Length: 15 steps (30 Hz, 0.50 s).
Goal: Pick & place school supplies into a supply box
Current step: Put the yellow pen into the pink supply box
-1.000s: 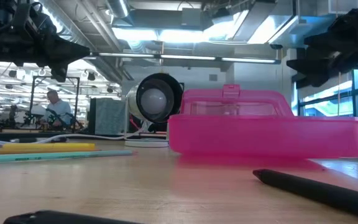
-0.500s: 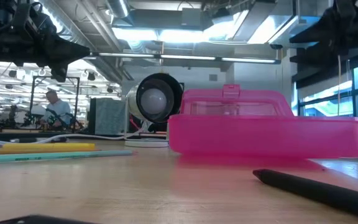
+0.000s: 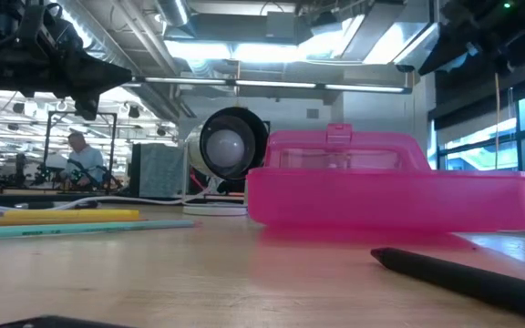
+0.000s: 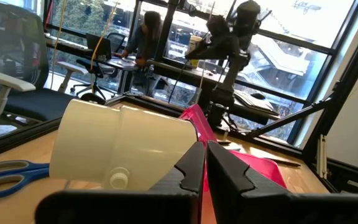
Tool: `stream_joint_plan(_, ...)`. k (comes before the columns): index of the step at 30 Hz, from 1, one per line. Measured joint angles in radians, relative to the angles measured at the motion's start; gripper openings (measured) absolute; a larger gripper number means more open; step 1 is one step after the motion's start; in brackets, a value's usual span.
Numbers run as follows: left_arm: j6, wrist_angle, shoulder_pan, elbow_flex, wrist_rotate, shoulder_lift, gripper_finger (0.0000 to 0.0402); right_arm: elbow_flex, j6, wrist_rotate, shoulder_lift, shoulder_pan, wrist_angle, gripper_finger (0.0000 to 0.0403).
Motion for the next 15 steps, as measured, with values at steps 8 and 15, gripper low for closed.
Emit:
stream_joint_plan(8, 0.001, 0.0, 0.0, 0.0, 0.0, 0.0, 0.0012, 0.151, -0.03, -0.135, 0.132, -0.179, -0.153, 0.0338)
stream_joint_plan(15, 0.046, 0.0, 0.0, 0.0, 0.0, 0.0, 0.0008, 0.161, -0.092, -0.283, 0.211, -0.384, -0.167, 0.0332)
